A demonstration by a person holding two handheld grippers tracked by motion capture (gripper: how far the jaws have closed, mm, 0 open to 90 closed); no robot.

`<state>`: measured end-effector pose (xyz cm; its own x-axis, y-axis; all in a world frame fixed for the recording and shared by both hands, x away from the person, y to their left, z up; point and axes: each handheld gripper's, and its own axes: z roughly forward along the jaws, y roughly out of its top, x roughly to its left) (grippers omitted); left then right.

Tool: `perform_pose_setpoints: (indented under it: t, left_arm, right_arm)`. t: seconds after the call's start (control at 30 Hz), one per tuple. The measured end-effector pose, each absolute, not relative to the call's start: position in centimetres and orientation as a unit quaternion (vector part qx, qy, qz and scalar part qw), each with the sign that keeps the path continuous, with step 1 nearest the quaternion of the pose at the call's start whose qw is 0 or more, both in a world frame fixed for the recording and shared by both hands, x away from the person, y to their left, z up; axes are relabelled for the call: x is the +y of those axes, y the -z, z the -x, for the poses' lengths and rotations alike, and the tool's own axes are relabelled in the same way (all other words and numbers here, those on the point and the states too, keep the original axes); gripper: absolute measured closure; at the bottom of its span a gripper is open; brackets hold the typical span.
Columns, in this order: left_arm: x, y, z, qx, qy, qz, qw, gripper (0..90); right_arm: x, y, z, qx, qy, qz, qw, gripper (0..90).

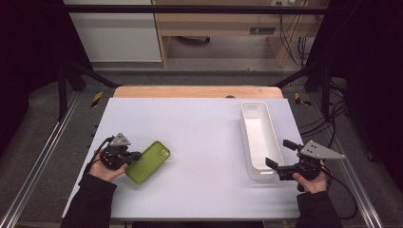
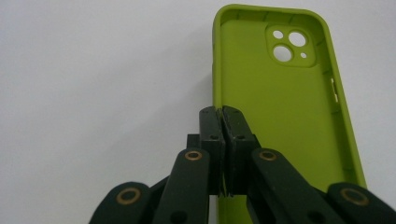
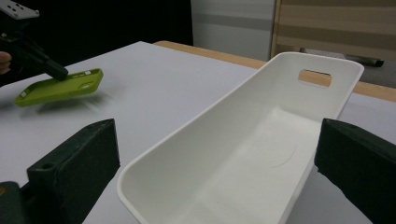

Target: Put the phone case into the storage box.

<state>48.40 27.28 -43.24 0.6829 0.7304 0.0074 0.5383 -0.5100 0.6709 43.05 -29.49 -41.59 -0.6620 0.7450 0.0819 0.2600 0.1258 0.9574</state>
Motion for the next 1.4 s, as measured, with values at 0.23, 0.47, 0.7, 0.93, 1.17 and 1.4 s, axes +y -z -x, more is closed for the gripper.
perform_pose_setpoints:
  t: [0.23, 0.47, 0.7, 0.93, 1.17, 1.4]
  left_arm:
    - [26.6, 42.5, -47.9, 0.366, -0.154, -0.855, 0.334, 88.0]
    - [25.9, 41.9, -47.5, 0.359, -0.161, -0.854, 0.341, 88.0]
    - [25.0, 41.5, -46.9, 0.350, -0.169, -0.854, 0.344, 88.0]
    - [24.0, 41.1, -46.4, 0.342, -0.177, -0.855, 0.347, 88.0]
    - [23.2, 40.9, -46.1, 0.335, -0.180, -0.857, 0.347, 88.1]
    - [22.5, 40.6, -45.7, 0.325, -0.183, -0.859, 0.350, 88.0]
  right_arm:
    - [-29.4, 41.5, -43.0, 0.719, -0.561, -0.348, 0.217, 0.6]
    - [-29.3, 41.4, -43.0, 0.721, -0.560, -0.346, 0.216, 0.6]
    - [-29.2, 41.4, -43.0, 0.722, -0.560, -0.345, 0.216, 0.6]
    - [-29.0, 41.2, -43.0, 0.723, -0.559, -0.342, 0.218, 0.6]
    - [-28.8, 41.1, -42.9, 0.725, -0.559, -0.339, 0.216, 0.6]
    - [-28.5, 40.9, -42.9, 0.728, -0.558, -0.336, 0.214, 0.6]
